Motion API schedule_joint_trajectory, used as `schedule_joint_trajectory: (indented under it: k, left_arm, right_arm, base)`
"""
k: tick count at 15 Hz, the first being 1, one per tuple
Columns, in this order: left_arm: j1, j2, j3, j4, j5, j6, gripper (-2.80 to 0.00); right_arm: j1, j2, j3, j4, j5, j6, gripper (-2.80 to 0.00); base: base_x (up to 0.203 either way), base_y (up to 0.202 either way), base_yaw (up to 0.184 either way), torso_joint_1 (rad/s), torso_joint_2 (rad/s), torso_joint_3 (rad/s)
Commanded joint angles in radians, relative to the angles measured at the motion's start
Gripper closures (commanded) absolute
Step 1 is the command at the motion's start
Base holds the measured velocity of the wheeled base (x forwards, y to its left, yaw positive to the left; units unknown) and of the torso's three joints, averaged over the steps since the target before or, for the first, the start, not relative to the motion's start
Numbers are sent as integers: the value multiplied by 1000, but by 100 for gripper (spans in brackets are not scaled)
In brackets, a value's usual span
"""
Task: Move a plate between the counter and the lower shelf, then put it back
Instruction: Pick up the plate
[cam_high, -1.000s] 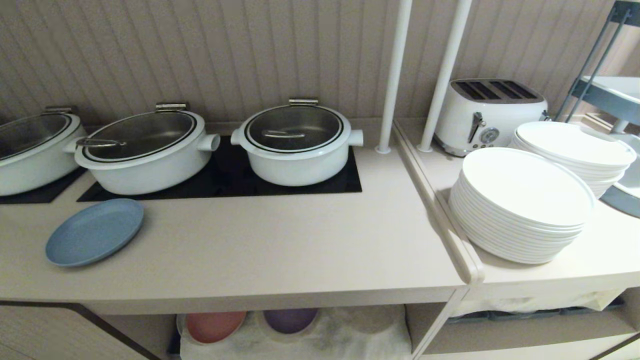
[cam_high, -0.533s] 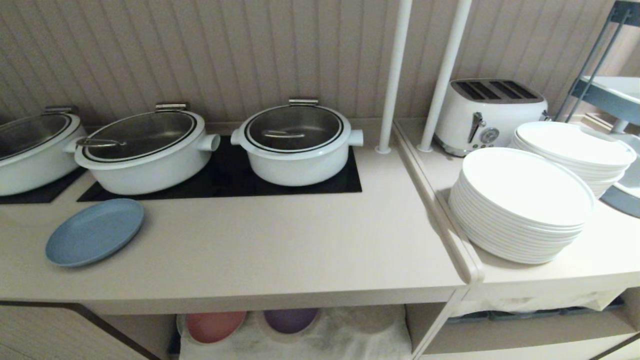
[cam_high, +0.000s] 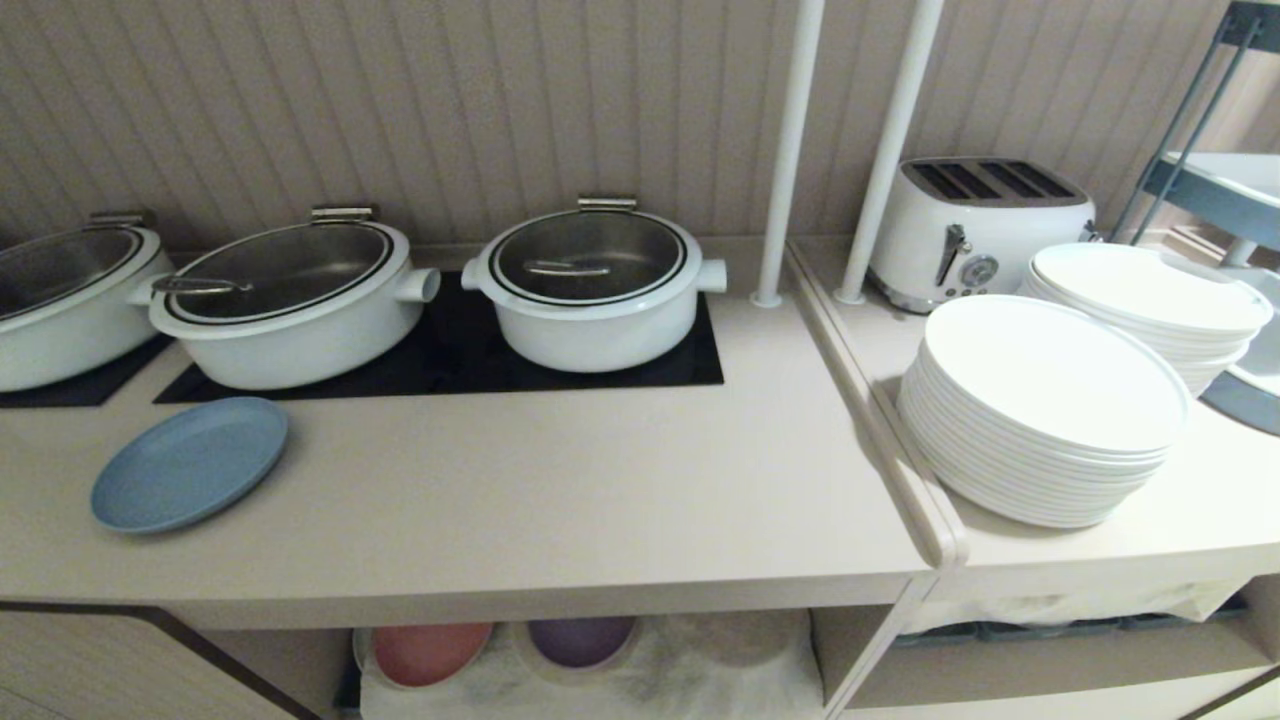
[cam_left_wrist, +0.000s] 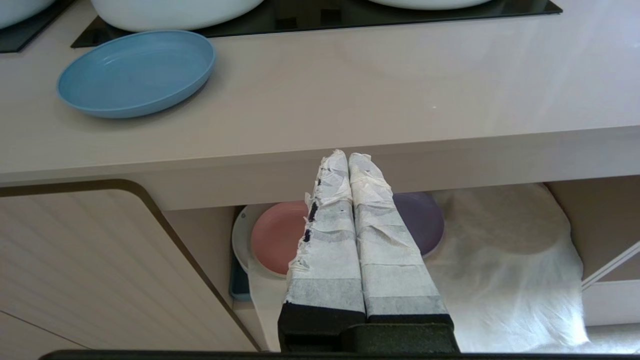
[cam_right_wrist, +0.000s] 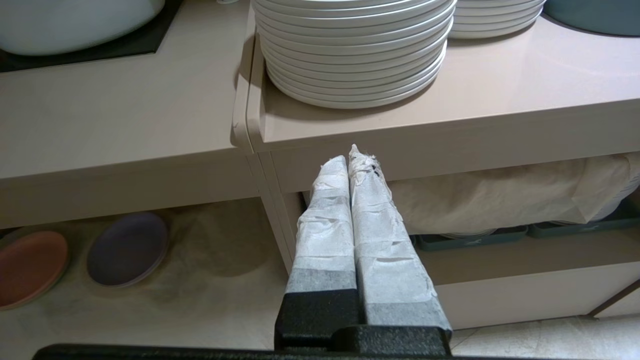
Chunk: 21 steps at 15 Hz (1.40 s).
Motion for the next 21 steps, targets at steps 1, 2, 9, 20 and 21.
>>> schedule_joint_trajectory:
  k: [1, 2, 9, 20, 21]
  left_arm:
    - [0, 0, 0, 0, 0, 0, 0]
    - [0, 0, 0, 0, 0, 0, 0]
    - [0, 0, 0, 0, 6, 0, 0]
    - [0, 0, 0, 0, 7, -3, 0]
    - [0, 0, 0, 0, 7, -3, 0]
  right_arm:
    - [0, 0, 0, 0, 0, 0, 0]
    - [0, 0, 0, 0, 0, 0, 0]
    - [0, 0, 0, 0, 0, 0, 0]
    - [0, 0, 0, 0, 0, 0, 0]
    - [0, 0, 0, 0, 0, 0, 0]
  base:
    - [0, 0, 0, 0, 0, 0]
    - [0, 0, 0, 0, 0, 0]
    - [0, 0, 0, 0, 0, 0]
    - [0, 134, -1, 4, 2, 1]
    - [0, 193, -1, 6, 7, 2]
